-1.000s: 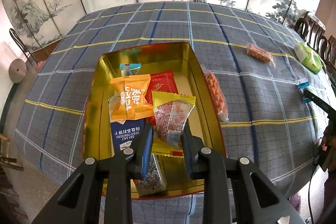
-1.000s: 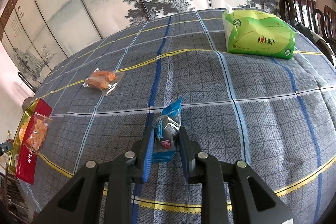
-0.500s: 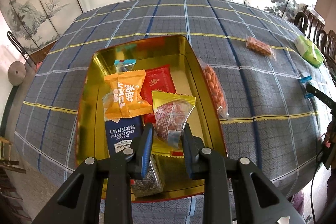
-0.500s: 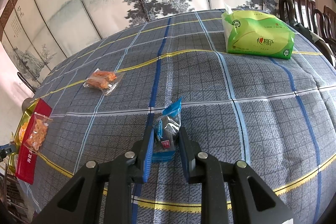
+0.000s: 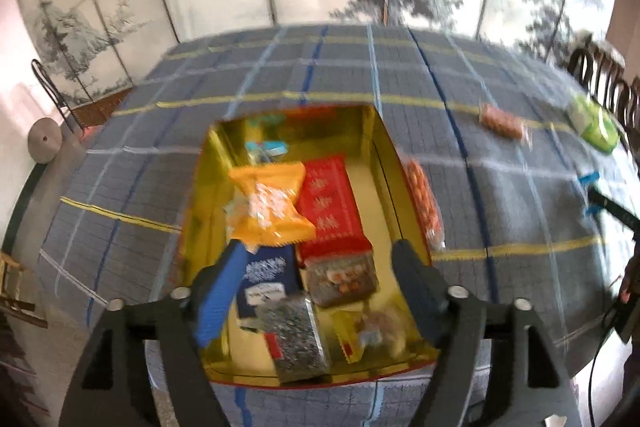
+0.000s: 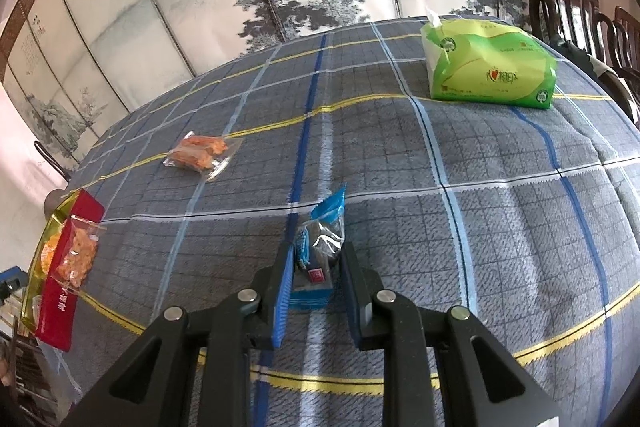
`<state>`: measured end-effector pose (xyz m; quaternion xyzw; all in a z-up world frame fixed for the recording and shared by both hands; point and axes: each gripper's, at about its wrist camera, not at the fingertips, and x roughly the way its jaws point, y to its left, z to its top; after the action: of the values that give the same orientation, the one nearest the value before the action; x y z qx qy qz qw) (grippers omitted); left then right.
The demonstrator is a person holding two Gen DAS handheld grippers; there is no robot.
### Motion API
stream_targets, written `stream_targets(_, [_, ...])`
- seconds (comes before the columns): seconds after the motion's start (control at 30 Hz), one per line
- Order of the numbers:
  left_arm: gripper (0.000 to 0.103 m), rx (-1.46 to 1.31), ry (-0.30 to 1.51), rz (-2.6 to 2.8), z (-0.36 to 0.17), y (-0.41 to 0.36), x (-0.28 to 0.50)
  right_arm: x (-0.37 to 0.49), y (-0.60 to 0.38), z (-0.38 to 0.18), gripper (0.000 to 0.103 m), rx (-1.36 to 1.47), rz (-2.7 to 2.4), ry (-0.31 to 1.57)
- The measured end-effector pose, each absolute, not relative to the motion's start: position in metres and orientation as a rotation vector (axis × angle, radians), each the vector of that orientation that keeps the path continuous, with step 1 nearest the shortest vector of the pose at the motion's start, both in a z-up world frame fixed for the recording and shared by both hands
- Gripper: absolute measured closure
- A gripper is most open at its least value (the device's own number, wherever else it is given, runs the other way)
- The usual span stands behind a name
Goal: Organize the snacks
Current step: 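Carry the blue candy packet into the gold tray and open the right tool, then grasp a clear peanut bag with the right tool and lift it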
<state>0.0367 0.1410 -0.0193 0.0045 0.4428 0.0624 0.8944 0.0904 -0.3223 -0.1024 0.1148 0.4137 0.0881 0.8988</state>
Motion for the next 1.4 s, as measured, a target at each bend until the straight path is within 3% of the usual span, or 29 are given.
stream_targets(0.53, [0.025, 0.025, 0.9, 0.173, -0.018, 0.156, 0.012, 0.081, -0.271, -0.047, 0.081, 0.194, 0.305, 0.783])
stream_targets(0.87, [0.025, 0.002, 0.859, 0.221, -0.006, 0.173, -0.001, 0.08, -0.16, -0.007, 0.081, 0.162, 0.61, 0.763])
stream_targets(1.3, [0.025, -0.035, 0.896, 0.243, -0.016, 0.201, -0.012, 0.124, 0.018, -0.04, 0.079, 0.114, 0.886, 0.938])
stream_targets(1.4, [0.025, -0.042, 0.908, 0.24, -0.019, 0.204, -0.011, 0.134, 0.023, -0.043, 0.07, 0.155, 0.877, 0.96])
